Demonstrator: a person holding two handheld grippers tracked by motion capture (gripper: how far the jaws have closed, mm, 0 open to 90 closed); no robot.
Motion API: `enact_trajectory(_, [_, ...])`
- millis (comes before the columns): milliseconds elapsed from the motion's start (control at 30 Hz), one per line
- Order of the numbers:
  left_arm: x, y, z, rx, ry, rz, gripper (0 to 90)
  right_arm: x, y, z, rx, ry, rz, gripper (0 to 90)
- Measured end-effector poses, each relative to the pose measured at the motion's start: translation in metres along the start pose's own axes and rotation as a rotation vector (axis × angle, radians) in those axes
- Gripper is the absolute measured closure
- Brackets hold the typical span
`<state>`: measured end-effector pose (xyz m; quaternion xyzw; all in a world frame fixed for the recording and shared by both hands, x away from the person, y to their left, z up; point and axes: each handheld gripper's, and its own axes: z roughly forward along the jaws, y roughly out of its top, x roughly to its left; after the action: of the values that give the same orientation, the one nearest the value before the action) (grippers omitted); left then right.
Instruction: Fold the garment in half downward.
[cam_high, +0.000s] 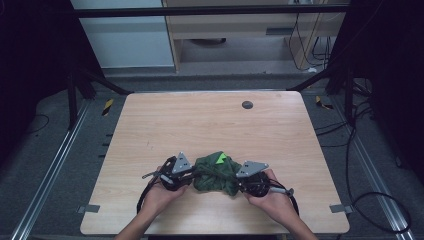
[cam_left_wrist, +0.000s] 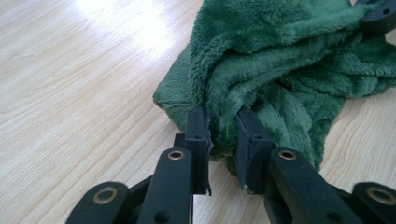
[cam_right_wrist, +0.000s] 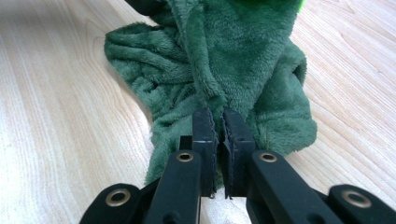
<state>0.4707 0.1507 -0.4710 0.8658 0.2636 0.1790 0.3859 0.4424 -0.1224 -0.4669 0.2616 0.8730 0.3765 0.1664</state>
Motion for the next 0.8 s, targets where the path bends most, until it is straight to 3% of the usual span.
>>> enact_trajectory(800, [0.0006,0.0071,-0.0080,-0.025,-0.005,0.012,73.9,0.0053,-0.0045,0.0057,0.024,0.022,-0.026,85.8])
